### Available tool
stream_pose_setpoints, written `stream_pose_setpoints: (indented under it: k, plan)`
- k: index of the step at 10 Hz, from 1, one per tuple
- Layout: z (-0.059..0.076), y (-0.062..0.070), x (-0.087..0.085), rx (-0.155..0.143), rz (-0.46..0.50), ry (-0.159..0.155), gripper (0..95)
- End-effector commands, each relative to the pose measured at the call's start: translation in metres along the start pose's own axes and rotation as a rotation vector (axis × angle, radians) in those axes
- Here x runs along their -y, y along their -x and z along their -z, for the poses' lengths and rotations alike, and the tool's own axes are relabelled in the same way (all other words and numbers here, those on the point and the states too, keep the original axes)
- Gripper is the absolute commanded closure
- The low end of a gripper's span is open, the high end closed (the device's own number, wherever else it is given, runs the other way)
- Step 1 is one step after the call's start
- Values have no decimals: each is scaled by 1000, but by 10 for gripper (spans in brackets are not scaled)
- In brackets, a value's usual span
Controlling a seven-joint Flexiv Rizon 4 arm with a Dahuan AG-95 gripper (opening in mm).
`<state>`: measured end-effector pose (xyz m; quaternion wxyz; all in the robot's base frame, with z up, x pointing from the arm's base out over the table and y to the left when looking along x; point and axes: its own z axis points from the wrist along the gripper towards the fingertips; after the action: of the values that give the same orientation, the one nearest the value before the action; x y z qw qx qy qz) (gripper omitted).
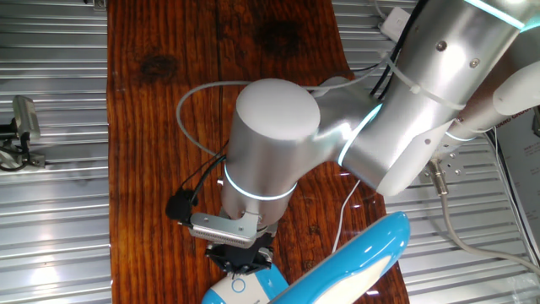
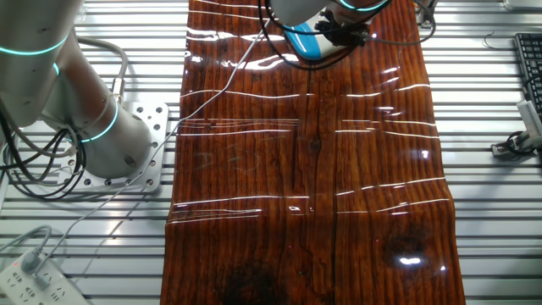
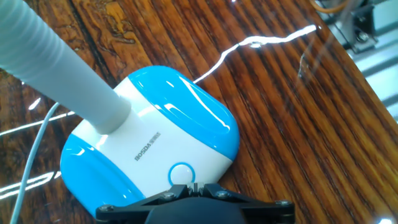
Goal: Turn on the desk lamp by pressing the button
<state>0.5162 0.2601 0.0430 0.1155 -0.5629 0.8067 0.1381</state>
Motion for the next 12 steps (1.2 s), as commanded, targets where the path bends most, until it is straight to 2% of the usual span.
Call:
stream_pose_setpoints:
  k: [1,5,12]
  plan:
    - [0,2,-1,-1,11,4,950]
    - [-1,8,-3,-17,45,4,950]
    - [1,10,0,-40,129,24,950]
